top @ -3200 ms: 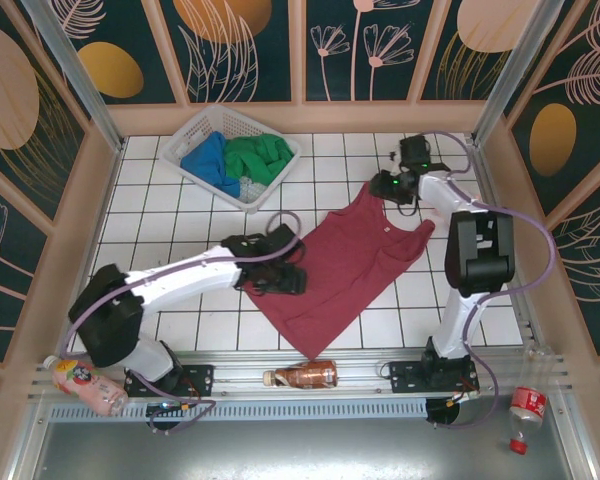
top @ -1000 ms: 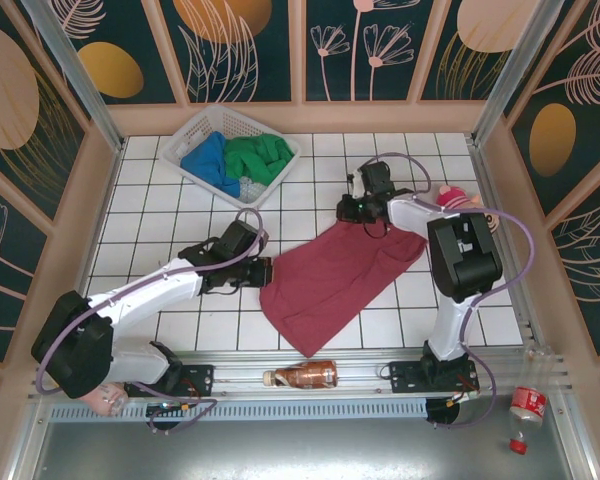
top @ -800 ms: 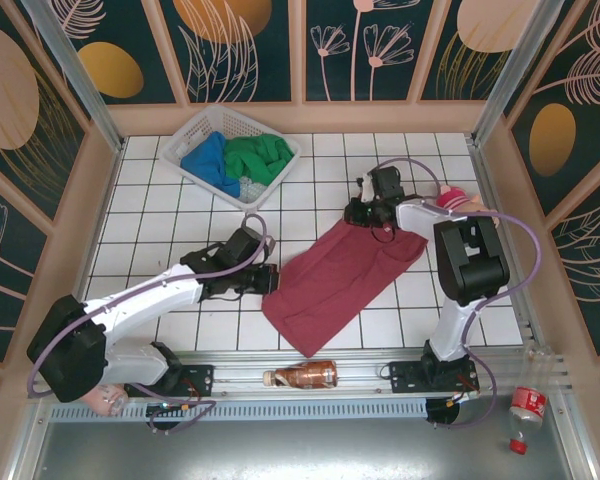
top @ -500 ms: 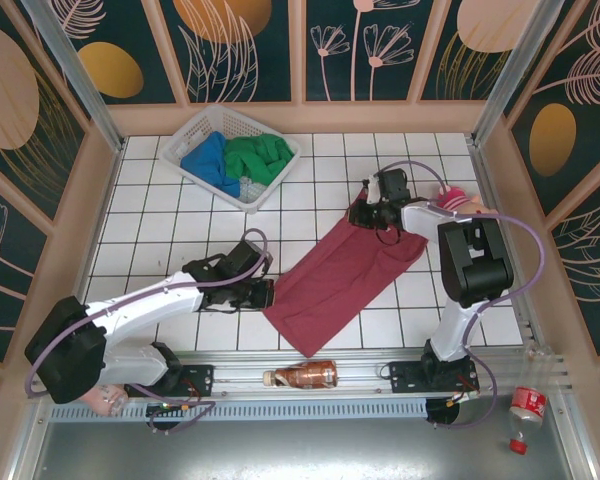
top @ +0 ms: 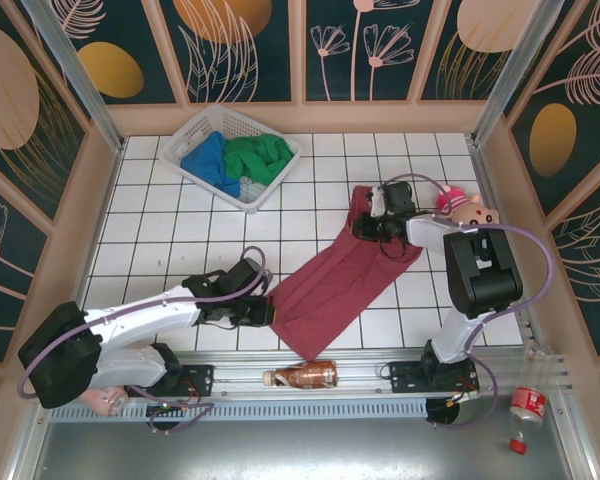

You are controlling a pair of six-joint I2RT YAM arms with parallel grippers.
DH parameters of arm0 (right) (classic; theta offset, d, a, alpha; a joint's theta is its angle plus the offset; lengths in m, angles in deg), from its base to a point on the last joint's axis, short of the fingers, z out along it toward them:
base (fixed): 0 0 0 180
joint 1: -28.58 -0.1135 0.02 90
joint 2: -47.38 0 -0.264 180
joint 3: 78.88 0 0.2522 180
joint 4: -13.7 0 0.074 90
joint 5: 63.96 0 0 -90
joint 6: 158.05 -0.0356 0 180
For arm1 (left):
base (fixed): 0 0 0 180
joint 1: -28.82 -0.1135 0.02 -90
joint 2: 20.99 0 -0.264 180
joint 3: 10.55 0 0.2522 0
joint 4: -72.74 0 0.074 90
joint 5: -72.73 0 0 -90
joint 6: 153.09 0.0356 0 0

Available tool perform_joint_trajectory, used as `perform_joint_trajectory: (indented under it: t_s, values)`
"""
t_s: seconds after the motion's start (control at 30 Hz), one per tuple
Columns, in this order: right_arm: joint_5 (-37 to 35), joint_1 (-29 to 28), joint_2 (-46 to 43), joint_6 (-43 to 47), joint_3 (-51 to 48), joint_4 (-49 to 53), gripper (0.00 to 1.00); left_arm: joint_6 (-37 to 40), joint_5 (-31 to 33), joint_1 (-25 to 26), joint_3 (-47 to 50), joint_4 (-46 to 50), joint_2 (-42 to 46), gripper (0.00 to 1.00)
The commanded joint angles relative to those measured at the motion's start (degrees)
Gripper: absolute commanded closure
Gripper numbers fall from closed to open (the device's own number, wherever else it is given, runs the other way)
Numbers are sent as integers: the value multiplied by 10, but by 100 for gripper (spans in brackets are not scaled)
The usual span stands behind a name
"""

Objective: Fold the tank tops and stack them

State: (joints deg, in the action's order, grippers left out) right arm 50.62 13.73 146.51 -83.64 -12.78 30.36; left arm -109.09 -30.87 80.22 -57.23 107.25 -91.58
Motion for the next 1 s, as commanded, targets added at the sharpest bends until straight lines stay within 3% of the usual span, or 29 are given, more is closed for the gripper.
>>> perform_joint_trajectory:
  t_s: [0.0,0.27,0.4,0.6,0.77,0.97]
  values:
    - [-3,7,-18,3,-15,-3,95,-14,-23,9,10,-17,-20,100]
    - [-28,9,-32,15,-31,33,86,-22,-27,24,12,-26,-49,93]
    - [-45,20,-56,32,-6,76,72,-22,-27,24,3,3,-48,81]
    - [-108,31,-59,51,69,123,65,-41,-34,24,-12,22,-24,57]
    - [-136,26,-19,59,132,105,60,-42,-38,24,-54,60,-15,43]
    - [-202,1,61,101,209,103,56,-37,-25,24,-110,69,-45,41]
